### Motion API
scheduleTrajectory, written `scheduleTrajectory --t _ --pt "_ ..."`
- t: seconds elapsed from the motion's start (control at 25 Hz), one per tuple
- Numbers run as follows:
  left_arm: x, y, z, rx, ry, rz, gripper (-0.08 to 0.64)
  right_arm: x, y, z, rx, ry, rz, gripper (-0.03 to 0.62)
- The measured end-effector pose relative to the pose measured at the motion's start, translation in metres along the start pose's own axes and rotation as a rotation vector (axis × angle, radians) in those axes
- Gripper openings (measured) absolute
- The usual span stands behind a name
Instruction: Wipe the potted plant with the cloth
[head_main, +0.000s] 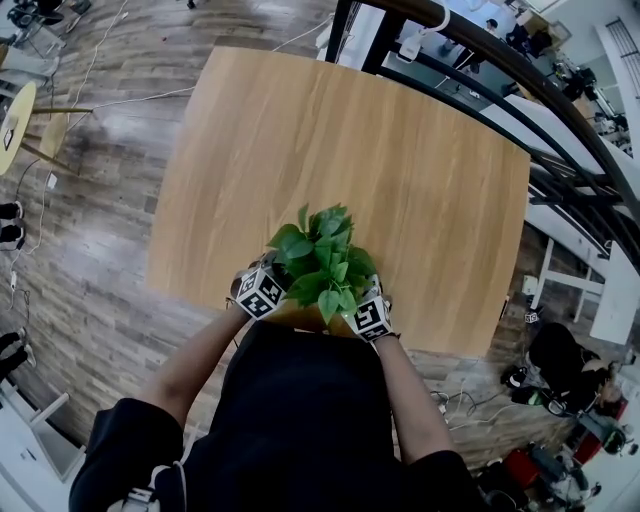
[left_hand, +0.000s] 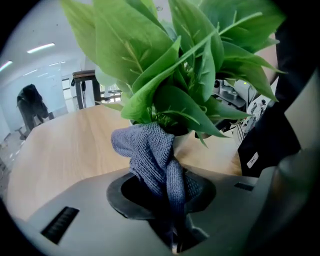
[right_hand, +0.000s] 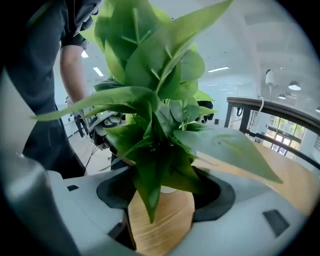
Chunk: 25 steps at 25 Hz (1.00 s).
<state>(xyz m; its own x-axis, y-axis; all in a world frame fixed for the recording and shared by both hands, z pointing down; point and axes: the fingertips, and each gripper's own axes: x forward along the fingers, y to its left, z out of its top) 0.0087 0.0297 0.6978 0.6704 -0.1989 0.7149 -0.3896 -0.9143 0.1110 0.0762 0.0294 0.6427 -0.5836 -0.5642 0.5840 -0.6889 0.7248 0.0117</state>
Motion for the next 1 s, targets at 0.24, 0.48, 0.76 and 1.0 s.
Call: scheduleTrajectory --t 0.24,0.48,0.76,1.0 --pt "0.002 -0.012 0.003 0.019 0.005 -0.044 0.135 0.006 0.0 -0.006 0.111 -0.011 -0.045 0.29" --pt "0.001 -0.037 0.007 0.006 -0.013 -0.101 0.135 0.006 -0.002 -0.002 0.146 -0.018 -0.051 0.29" --pt "-0.006 -0.01 0.001 -0.03 -0.017 -0.038 0.135 0.0 0.032 -0.014 0.069 0.022 0.052 0.29" --pt "-0.008 0.008 0.002 -0.048 -0.024 0.019 0.135 -0.005 0.013 -0.015 0.133 0.004 -0.006 0.29"
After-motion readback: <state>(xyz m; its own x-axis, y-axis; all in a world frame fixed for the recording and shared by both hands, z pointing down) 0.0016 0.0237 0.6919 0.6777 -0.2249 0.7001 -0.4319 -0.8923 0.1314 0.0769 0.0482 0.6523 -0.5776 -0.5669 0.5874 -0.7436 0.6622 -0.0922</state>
